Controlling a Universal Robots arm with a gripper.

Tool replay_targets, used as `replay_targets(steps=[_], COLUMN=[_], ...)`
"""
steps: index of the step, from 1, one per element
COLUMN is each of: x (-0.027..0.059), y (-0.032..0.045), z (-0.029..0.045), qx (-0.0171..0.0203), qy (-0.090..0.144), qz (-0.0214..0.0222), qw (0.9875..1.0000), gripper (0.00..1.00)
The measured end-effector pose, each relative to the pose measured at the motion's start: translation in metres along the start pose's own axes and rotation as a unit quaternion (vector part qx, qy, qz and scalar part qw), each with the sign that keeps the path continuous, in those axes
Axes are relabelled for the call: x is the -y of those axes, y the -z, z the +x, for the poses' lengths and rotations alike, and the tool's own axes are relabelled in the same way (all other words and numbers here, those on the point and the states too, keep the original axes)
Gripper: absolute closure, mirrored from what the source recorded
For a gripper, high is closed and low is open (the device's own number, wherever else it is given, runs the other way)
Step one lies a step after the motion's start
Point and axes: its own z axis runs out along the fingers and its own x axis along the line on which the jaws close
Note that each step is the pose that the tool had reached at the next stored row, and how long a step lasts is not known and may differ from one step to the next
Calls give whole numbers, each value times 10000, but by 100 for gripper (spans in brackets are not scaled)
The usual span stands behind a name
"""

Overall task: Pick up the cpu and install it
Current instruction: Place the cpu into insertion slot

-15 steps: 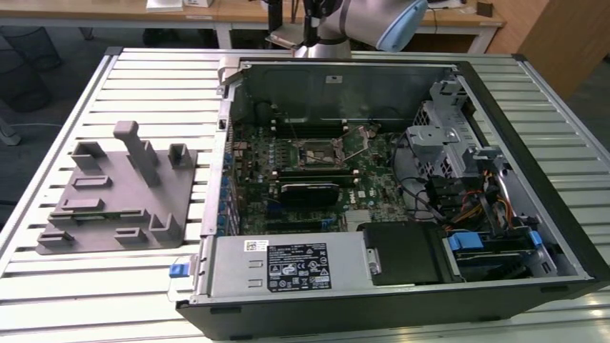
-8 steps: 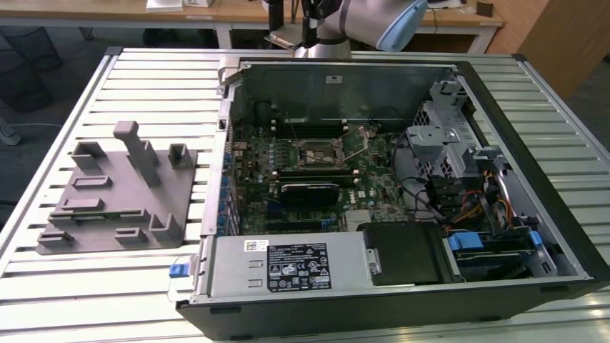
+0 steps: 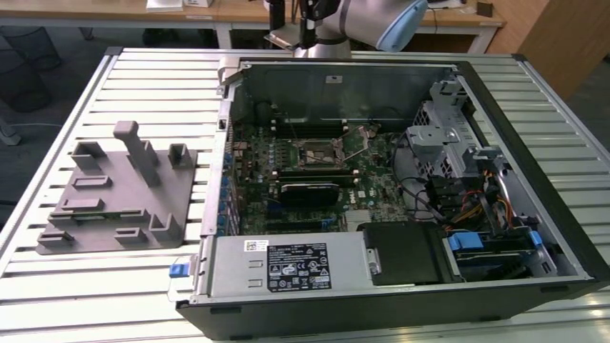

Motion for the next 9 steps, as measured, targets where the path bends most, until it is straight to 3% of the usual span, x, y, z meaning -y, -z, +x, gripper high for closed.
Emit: replay_targets(steps=[5, 9], x=[-5, -8], y=[-7, -13], z=[5, 8], qx=[-4, -8], qy=[-307, -554], qz=[7, 12], qw=[9995, 9985], gripper=[46, 46])
